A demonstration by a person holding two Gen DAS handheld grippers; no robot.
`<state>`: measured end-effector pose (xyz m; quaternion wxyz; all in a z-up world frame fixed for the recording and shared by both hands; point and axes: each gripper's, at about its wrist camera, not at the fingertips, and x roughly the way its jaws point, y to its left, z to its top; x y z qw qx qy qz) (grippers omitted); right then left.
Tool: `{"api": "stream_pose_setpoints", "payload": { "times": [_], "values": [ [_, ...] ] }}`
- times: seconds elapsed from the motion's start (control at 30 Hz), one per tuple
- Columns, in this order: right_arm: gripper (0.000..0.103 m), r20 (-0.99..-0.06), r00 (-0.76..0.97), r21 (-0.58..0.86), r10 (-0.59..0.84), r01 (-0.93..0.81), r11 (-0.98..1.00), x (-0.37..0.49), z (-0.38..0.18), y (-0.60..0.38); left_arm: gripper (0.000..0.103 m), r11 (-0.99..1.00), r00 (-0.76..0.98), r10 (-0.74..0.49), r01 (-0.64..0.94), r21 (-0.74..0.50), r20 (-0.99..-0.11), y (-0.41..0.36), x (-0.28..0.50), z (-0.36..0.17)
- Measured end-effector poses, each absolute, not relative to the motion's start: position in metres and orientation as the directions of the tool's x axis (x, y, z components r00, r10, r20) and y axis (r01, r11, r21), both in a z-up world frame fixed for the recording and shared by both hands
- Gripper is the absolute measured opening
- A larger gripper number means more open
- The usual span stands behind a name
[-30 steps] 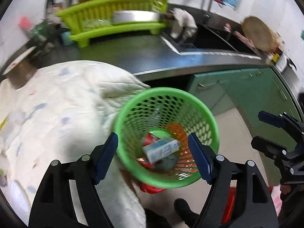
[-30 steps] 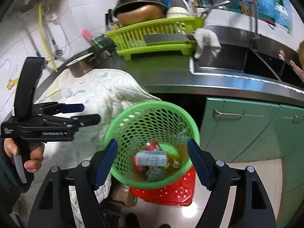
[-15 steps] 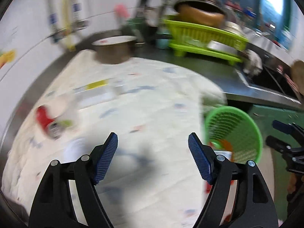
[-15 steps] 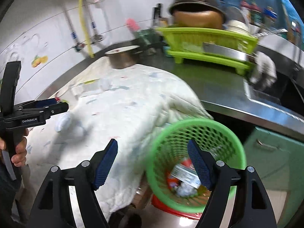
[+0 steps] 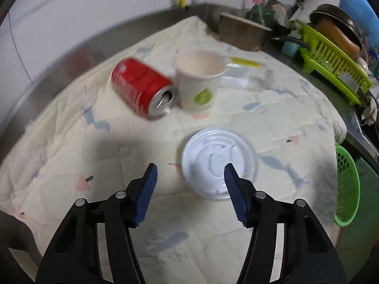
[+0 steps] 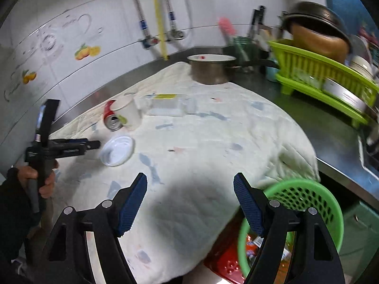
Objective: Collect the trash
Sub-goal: 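Move both tools back over the cloth toward the cup and lid, then grasp the white paper cup with the right gripper while the left gripper grasps the white lid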
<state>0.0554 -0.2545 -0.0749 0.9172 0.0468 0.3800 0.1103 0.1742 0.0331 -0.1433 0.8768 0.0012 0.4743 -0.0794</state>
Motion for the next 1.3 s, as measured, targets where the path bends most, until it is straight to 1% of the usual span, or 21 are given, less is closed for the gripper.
{"api": "stream_pose_setpoints", "payload": {
  "times": [0.07,0.1,0.17,0.33,0.37,0.43,0.5,0.53,0.63,0.67,0.7,0.77,0.83,1.03,1.3],
  "values": [
    [0.073,-0.689,0.678,0.168,0.257,-0.196,0.966,0.066,-0.075,-0.243,0.052,0.983,0.519,-0.171,0.150,-0.108,-0.837,0.039,0.179,-0.152],
    [0.073,-0.690,0.674,0.166,0.264,-0.207,0.964,0.070,-0.076,-0.238,0.049,0.983,0.511,-0.170,0.151,-0.107,-0.843,0.040,0.182,-0.156],
    [0.073,-0.692,0.667,0.165,0.277,-0.227,0.960,0.076,-0.076,-0.230,0.048,0.981,0.501,-0.178,0.158,-0.113,-0.847,0.041,0.186,-0.162],
    [0.073,-0.694,0.650,0.164,0.310,-0.277,0.947,0.098,-0.078,-0.207,0.037,0.974,0.472,-0.213,0.174,-0.146,-0.855,0.043,0.199,-0.173],
    [0.073,-0.695,0.647,0.163,0.314,-0.283,0.945,0.100,-0.079,-0.205,0.036,0.973,0.469,-0.214,0.176,-0.147,-0.857,0.043,0.201,-0.175],
    [0.073,-0.696,0.640,0.164,0.327,-0.301,0.939,0.107,-0.080,-0.197,0.031,0.970,0.460,-0.229,0.178,-0.164,-0.858,0.042,0.204,-0.178],
    [0.073,-0.697,0.634,0.157,0.334,-0.319,0.935,0.115,-0.080,-0.189,0.029,0.969,0.455,-0.237,0.181,-0.171,-0.858,0.041,0.206,-0.181],
    [0.073,-0.697,0.632,0.155,0.338,-0.327,0.932,0.118,-0.080,-0.186,0.024,0.967,0.454,-0.239,0.188,-0.169,-0.858,0.041,0.205,-0.181],
    [0.073,-0.697,0.624,0.153,0.352,-0.351,0.924,0.130,-0.080,-0.175,0.022,0.968,0.446,-0.232,0.195,-0.159,-0.865,0.039,0.207,-0.185],
    [0.073,-0.698,0.620,0.154,0.358,-0.358,0.921,0.134,-0.080,-0.172,0.019,0.967,0.448,-0.233,0.199,-0.158,-0.863,0.038,0.206,-0.186],
    [0.073,-0.698,0.618,0.154,0.363,-0.365,0.918,0.138,-0.079,-0.168,0.014,0.966,0.449,-0.238,0.204,-0.161,-0.861,0.037,0.206,-0.186],
    [0.073,-0.698,0.610,0.154,0.374,-0.383,0.911,0.147,-0.079,-0.160,0.011,0.967,0.458,-0.236,0.202,-0.157,-0.857,0.038,0.205,-0.185],
    [0.073,-0.698,0.605,0.154,0.384,-0.397,0.905,0.157,-0.078,-0.154,0.006,0.969,0.476,-0.231,0.195,-0.154,-0.849,0.038,0.201,-0.181],
    [0.073,-0.694,0.581,0.159,0.425,-0.451,0.878,0.187,-0.076,-0.128,0.005,0.971,0.514,-0.235,0.167,-0.172,-0.825,0.053,0.186,-0.166],
    [0.073,-0.709,0.555,0.107,0.435,-0.525,0.845,0.231,-0.088,-0.074,0.004,0.975,0.562,-0.223,0.111,-0.194,-0.797,0.082,0.167,-0.144]
  ]
}}
